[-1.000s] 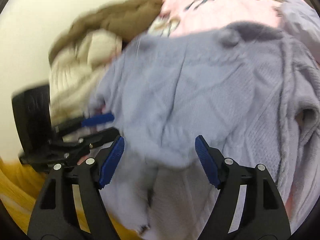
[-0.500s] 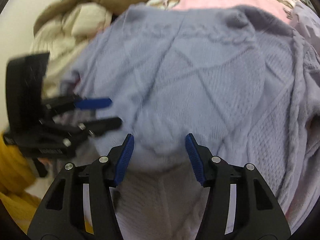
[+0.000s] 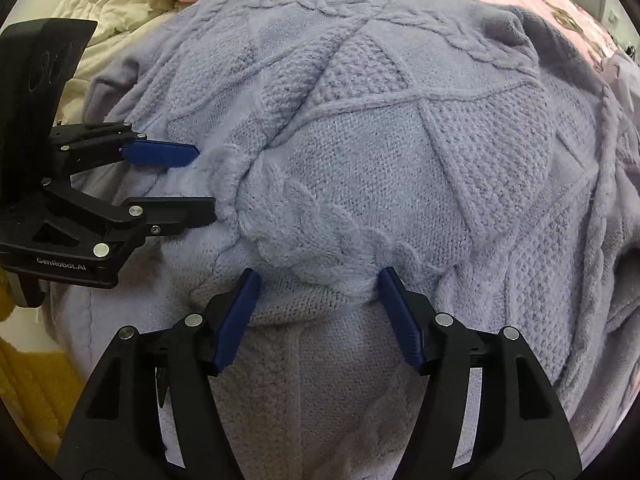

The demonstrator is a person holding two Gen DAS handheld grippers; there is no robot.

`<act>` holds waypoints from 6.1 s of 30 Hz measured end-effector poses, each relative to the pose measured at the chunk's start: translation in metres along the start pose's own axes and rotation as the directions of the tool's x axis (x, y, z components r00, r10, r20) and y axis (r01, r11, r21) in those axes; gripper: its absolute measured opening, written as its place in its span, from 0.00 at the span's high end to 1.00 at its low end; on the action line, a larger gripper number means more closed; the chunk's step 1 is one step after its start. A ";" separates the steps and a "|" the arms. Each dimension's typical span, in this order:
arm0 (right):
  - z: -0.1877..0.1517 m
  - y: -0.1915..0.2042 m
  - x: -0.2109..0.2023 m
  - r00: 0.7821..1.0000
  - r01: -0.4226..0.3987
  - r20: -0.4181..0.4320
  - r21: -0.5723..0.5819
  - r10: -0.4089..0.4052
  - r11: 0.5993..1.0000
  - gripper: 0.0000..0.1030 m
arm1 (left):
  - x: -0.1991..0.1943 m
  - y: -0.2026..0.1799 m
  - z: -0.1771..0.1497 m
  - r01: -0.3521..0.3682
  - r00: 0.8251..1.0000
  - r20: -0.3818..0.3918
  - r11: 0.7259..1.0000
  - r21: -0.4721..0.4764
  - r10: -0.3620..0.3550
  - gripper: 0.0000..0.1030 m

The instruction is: Fold large clothes

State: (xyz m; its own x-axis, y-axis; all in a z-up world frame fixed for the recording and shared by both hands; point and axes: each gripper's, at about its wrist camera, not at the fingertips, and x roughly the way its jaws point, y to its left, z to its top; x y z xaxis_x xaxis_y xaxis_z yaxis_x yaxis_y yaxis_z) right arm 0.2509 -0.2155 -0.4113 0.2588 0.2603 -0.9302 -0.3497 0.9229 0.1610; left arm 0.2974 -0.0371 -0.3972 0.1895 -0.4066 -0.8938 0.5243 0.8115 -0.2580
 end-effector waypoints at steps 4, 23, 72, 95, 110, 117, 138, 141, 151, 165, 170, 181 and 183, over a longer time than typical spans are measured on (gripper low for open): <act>0.000 -0.002 -0.002 1.000 -0.012 -0.006 -0.004 0.012 1.000 0.40 | 0.000 -0.001 0.001 -0.004 1.000 -0.013 1.000 0.014 0.004 0.38; 0.128 -0.131 -0.066 0.954 -0.119 0.300 0.297 0.026 0.947 0.23 | -0.045 0.095 0.146 -0.089 0.979 0.177 0.993 -0.080 0.102 0.20; 0.185 -0.148 -0.056 0.927 0.089 0.342 0.206 -0.157 0.975 0.43 | -0.036 0.126 0.203 -0.251 0.879 0.377 0.956 -0.151 0.290 0.14; 0.110 -0.105 0.020 0.973 0.114 0.184 0.144 -0.139 0.983 0.19 | 0.025 0.075 0.112 -0.252 0.951 0.203 0.965 0.075 0.233 0.13; 0.088 -0.080 -0.028 0.954 0.057 0.277 0.214 -0.116 0.975 0.15 | -0.028 0.032 0.095 -0.205 0.923 0.335 0.979 0.017 0.188 0.13; 0.070 -0.036 -0.009 0.959 0.171 0.228 -0.004 -0.166 0.985 0.18 | 0.004 0.009 0.074 -0.186 0.963 0.222 0.971 0.149 0.150 0.13; 0.078 -0.068 -0.037 0.953 0.039 0.293 0.142 -0.080 0.989 0.11 | -0.019 0.026 0.081 -0.153 0.962 0.242 0.982 0.108 0.123 0.12; 0.083 -0.089 -0.036 0.954 -0.016 0.295 0.217 -0.050 0.976 0.13 | -0.021 0.039 0.095 -0.129 0.959 0.259 0.990 0.048 0.113 0.12; 0.084 -0.097 0.013 0.968 0.053 0.231 0.208 -0.102 0.977 0.25 | 0.023 0.068 0.101 -0.131 0.975 0.183 0.991 0.024 0.124 0.12; 0.026 -0.126 -0.063 0.917 -0.048 0.351 0.565 -0.187 0.824 0.16 | -0.017 0.016 0.105 -0.211 0.933 0.304 0.977 0.033 0.192 0.12; -0.070 -0.142 -0.113 0.894 0.137 0.206 0.719 -0.397 0.681 0.16 | -0.028 -0.063 0.106 -0.170 0.917 0.387 0.973 0.158 0.098 0.11; -0.298 -0.169 -0.161 0.863 0.205 -0.098 0.964 -0.496 0.167 0.26 | 0.074 -0.221 0.120 -0.125 0.959 0.278 0.814 0.567 -0.046 0.10; -0.319 -0.173 -0.159 0.872 0.137 -0.069 0.985 -0.485 0.105 0.26 | 0.089 -0.225 0.123 -0.144 0.967 0.255 0.801 0.582 -0.012 0.13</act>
State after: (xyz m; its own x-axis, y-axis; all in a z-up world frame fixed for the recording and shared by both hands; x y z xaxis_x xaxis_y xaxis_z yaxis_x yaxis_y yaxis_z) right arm -0.0173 -0.5070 -0.3970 0.3328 -0.2408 -0.9117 0.8855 0.4123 0.2143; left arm 0.2985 -0.3082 -0.3736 0.3889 -0.5101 -0.7672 0.8754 0.4641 0.1351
